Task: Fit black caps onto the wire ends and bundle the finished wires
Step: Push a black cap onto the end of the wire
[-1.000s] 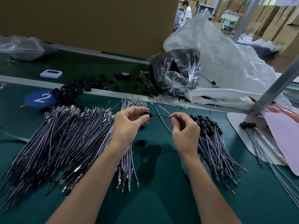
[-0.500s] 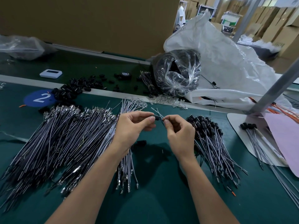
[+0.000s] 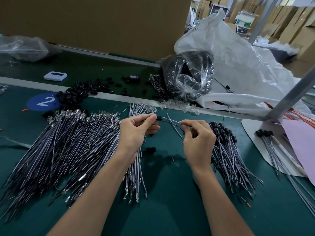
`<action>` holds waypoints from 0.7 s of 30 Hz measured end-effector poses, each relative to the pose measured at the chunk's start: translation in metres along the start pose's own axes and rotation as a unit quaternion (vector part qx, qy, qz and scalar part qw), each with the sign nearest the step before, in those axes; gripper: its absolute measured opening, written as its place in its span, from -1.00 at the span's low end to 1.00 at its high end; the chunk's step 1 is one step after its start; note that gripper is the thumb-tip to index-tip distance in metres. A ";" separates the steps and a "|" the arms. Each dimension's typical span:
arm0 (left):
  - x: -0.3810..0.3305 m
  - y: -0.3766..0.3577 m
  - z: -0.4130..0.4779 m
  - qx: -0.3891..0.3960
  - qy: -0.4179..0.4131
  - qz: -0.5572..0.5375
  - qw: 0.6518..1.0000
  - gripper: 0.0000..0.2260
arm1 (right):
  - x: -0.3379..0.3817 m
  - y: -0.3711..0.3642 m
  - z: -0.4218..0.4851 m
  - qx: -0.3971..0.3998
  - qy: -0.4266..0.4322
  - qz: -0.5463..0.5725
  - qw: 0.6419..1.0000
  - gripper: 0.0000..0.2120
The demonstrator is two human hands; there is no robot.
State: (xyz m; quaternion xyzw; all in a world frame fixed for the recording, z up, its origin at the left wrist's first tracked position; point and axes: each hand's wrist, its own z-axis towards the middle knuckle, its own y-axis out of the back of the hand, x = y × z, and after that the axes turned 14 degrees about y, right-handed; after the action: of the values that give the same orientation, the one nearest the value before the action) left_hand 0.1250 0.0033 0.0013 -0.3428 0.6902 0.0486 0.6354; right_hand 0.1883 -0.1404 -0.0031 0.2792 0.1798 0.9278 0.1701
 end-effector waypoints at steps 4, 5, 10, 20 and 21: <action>0.001 -0.001 0.000 0.006 -0.002 0.003 1.000 -0.94 | 0.000 0.000 -0.001 0.000 0.008 0.005 1.000 -0.84; 0.001 -0.001 0.000 0.007 -0.003 0.006 1.000 -0.94 | 0.000 0.000 -0.001 0.001 0.009 0.007 1.000 -0.84; 0.002 -0.001 0.000 0.013 -0.006 0.023 1.000 -0.94 | 0.000 -0.002 -0.001 0.010 0.019 0.018 1.000 -0.85; 0.002 -0.002 -0.003 0.044 0.001 0.038 0.998 -0.94 | -0.001 -0.005 -0.003 0.044 0.048 0.044 0.997 -0.86; 0.002 -0.002 -0.003 0.050 0.002 0.040 0.998 -0.94 | -0.001 -0.005 -0.003 0.047 0.050 0.047 0.997 -0.85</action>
State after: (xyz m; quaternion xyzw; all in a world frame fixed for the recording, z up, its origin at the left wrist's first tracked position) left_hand 0.1237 -0.0007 0.0012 -0.2827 0.7061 0.0389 0.6480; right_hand 0.1887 -0.1368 -0.0082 0.2486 0.2178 0.9381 0.1039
